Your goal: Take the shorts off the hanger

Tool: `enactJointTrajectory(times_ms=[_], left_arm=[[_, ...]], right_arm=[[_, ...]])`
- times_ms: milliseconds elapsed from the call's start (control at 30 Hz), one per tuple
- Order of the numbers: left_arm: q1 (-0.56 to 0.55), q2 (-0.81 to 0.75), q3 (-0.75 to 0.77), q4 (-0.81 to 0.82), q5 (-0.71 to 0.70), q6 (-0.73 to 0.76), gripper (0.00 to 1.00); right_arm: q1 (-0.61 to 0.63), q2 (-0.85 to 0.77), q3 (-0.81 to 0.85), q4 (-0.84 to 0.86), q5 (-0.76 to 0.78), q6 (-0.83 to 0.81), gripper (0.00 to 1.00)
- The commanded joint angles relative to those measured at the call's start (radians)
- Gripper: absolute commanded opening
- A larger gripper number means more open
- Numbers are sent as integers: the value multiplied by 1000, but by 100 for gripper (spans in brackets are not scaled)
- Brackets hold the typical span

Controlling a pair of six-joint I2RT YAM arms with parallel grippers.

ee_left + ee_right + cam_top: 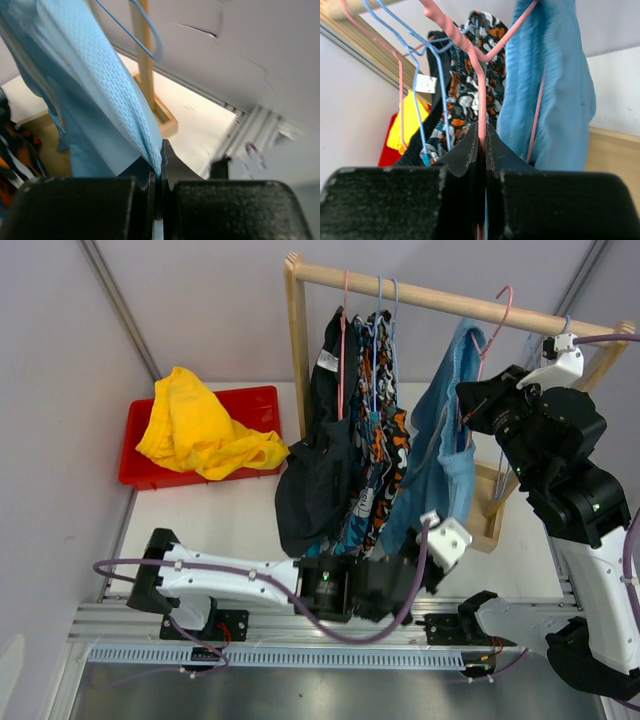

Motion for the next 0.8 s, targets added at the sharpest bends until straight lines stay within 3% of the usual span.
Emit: enactJointTrajectory(times_ms=[0,167,333,533,767], left_arm=[[-149,-45,-106,109,-94,-19,0],[-244,18,-113,111,-144,-87,0],[-195,41,-72,114,-157,-59,0],[15,40,-7,102,-58,-29,0],[242,147,270,-25,34,31,0]], right_arm=[[-24,4,67,100,37,-23,0],[-56,10,116,54,34,-36,0],[-60,-6,149,-24,20,-13,0],[-58,-89,121,-188,-70,104,0],[-58,-161,52,-306,-153,180,0]])
